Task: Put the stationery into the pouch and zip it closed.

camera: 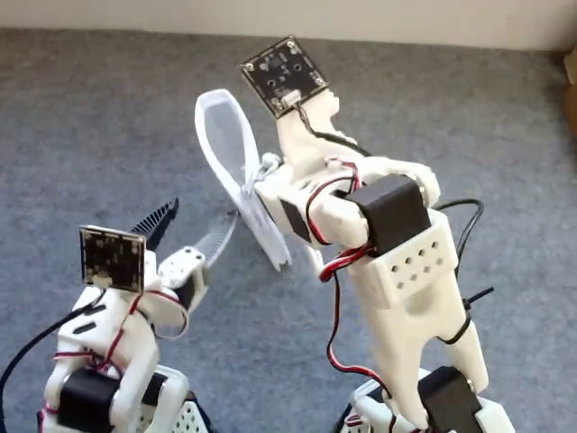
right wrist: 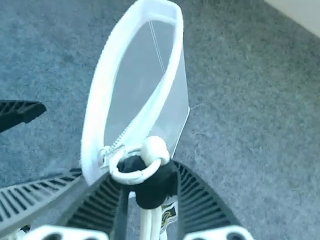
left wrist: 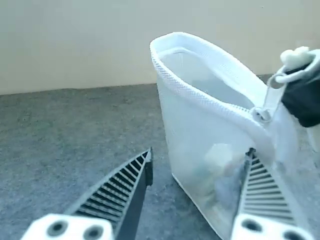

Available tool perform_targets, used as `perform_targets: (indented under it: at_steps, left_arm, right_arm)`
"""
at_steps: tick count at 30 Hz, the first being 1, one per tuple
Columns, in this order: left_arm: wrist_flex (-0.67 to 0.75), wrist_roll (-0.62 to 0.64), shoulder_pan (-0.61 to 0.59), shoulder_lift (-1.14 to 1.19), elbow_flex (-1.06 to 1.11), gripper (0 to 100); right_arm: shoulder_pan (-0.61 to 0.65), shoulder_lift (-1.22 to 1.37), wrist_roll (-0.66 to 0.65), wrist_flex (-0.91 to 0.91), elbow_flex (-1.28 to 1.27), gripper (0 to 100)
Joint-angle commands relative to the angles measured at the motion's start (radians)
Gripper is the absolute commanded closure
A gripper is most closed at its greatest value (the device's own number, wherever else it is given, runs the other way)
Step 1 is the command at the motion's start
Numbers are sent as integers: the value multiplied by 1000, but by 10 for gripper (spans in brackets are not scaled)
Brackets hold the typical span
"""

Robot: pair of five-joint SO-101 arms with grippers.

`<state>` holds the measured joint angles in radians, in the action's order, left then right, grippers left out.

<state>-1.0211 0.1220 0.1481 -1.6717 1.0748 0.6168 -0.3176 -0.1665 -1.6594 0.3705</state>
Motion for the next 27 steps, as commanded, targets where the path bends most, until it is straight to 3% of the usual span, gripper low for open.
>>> perform_targets:
  at_steps: [1,9,13,20,27]
  left_arm:
    - [-132,-12,87,-19,-145,718]
    - [-143,-5,171,-16,-145,718]
    - [-137,77,168,-15,-119,718]
    - [35,91,154,-12,15,723]
    - [52,91,120,-19,25,744]
  right_arm:
    - [16,-22,-17,-10,53,995]
    - [18,-15,-17,-8,51,995]
    - [18,-15,-14,-8,50,995]
    - [51,-15,-11,-42,50,995]
    - [50,-21,-11,-87,50,995]
